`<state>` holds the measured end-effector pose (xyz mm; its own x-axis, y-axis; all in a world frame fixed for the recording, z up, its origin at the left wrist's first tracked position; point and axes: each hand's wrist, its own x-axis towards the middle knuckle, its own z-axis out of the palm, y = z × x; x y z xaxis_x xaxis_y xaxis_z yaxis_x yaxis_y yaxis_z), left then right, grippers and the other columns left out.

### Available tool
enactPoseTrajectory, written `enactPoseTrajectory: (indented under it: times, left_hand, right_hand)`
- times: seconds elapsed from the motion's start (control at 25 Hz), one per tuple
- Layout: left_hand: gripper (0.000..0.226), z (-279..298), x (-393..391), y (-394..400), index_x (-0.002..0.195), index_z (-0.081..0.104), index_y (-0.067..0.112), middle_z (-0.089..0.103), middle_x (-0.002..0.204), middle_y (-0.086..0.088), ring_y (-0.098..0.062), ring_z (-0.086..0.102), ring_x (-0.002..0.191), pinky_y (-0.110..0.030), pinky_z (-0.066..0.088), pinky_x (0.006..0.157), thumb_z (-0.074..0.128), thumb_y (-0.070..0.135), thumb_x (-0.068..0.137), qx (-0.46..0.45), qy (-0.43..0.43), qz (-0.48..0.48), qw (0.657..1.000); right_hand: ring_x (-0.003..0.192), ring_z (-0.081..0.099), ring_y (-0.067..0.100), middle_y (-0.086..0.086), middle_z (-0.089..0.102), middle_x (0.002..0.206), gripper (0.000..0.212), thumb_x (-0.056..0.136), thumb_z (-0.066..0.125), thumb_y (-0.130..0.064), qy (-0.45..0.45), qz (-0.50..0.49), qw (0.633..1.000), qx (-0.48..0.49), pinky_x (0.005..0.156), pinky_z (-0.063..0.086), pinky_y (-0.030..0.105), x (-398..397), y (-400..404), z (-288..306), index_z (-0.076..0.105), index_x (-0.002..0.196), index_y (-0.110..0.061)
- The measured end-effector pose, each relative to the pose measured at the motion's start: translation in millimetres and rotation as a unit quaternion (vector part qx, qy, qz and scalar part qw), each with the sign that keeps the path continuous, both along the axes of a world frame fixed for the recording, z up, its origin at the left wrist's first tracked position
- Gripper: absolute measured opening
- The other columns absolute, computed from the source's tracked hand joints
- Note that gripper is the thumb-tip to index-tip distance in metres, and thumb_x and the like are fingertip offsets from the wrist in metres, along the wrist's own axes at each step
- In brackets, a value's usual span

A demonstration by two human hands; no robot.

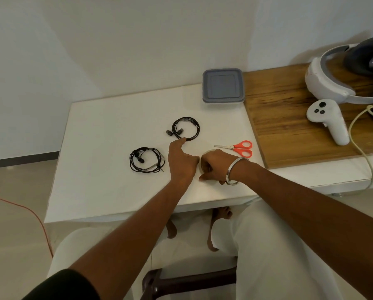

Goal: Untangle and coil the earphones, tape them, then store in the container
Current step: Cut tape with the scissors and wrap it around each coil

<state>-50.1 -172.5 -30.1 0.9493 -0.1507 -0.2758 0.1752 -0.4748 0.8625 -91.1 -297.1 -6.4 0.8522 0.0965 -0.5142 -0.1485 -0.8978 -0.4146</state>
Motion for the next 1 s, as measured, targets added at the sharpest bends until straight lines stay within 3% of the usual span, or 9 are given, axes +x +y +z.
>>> enactPoseTrajectory:
  times: [0.12,0.24,0.36,0.44,0.52,0.64,0.72,0.84,1.0]
  left_hand:
    - [0.085,-3,3,-2,0.146,0.032,0.007,0.033,0.146,-0.007,-0.023,0.047,0.126,-0.017,0.042,0.094,0.075,-0.004,0.073,0.032,-0.015,0.016,0.999]
    - [0.095,-5,5,-2,0.148,0.026,0.005,0.027,0.148,-0.007,-0.025,0.041,0.131,-0.038,0.045,0.104,0.078,-0.002,0.069,0.034,-0.013,0.014,0.999]
    - [0.090,-2,6,2,0.148,0.027,0.007,0.027,0.148,-0.006,-0.027,0.049,0.122,-0.031,0.049,0.094,0.074,-0.001,0.072,0.027,-0.014,-0.003,1.000]
    - [0.078,6,5,7,0.147,0.030,0.011,0.028,0.150,-0.001,-0.021,0.057,0.100,-0.021,0.046,0.080,0.065,-0.002,0.079,0.001,-0.013,0.005,1.000]
    - [0.067,13,5,13,0.144,0.038,0.017,0.034,0.148,0.008,-0.011,0.055,0.080,-0.017,0.047,0.075,0.055,-0.005,0.083,-0.046,-0.009,0.031,0.998]
    - [0.058,20,9,21,0.135,0.052,0.023,0.053,0.128,0.017,-0.011,0.056,0.083,-0.029,0.055,0.081,0.049,-0.006,0.085,-0.133,0.022,0.032,0.990]
    - [0.054,25,12,26,0.130,0.059,0.022,0.061,0.114,0.017,-0.011,0.058,0.086,-0.032,0.057,0.079,0.048,-0.007,0.085,-0.171,0.047,0.008,0.984]
    - [0.054,31,15,35,0.126,0.063,0.022,0.062,0.126,0.007,-0.014,0.060,0.090,-0.031,0.052,0.077,0.046,-0.006,0.082,-0.224,0.077,-0.030,0.971]
    - [0.053,35,19,42,0.127,0.062,0.021,0.064,0.125,0.000,-0.015,0.061,0.088,-0.031,0.052,0.076,0.045,-0.007,0.086,-0.275,0.114,-0.056,0.953]
  right_hand:
    - [0.048,0.060,0.016,0.004,0.061,0.080,0.028,0.084,0.067,-0.038,0.016,-0.005,1.000,0.018,0.052,0.049,0.023,0,-1,3,0.058,0.088,-0.011]
    - [0.044,0.057,0.014,0.000,0.058,0.072,0.029,0.084,0.066,-0.037,0.022,-0.007,0.999,0.022,0.045,0.045,0.019,-1,-2,7,0.058,0.090,-0.010]
    - [0.039,0.056,0.012,0.002,0.061,0.063,0.030,0.087,0.062,-0.040,0.045,-0.010,0.998,0.036,0.044,0.046,0.020,-1,-5,11,0.058,0.089,-0.010]
    - [0.042,0.058,0.013,0.008,0.068,0.067,0.037,0.090,0.054,-0.046,0.040,-0.017,0.999,0.030,0.048,0.048,0.023,1,-8,14,0.060,0.088,-0.010]
    - [0.049,0.056,0.013,0.010,0.068,0.075,0.044,0.093,0.046,-0.048,-0.005,-0.025,1.000,0.005,0.055,0.050,0.025,5,-9,17,0.062,0.090,-0.007]
    - [0.053,0.052,0.008,0.005,0.068,0.079,0.042,0.097,0.043,-0.039,-0.106,-0.114,0.985,0.068,0.057,0.047,0.020,15,-6,20,0.064,0.091,-0.003]
    - [0.059,0.055,0.009,-0.002,0.063,0.075,0.032,0.097,0.047,-0.034,-0.167,-0.210,0.954,0.137,0.055,0.043,0.018,22,-4,22,0.063,0.094,-0.007]
    - [0.063,0.057,0.013,0.002,0.063,0.084,0.020,0.095,0.050,-0.031,-0.207,-0.307,0.908,0.198,0.054,0.046,0.020,34,-3,23,0.058,0.099,-0.013]
    - [0.065,0.061,0.014,0.001,0.061,0.094,0.017,0.094,0.051,-0.023,-0.189,-0.332,0.887,0.259,0.051,0.050,0.020,40,0,26,0.058,0.106,-0.015]
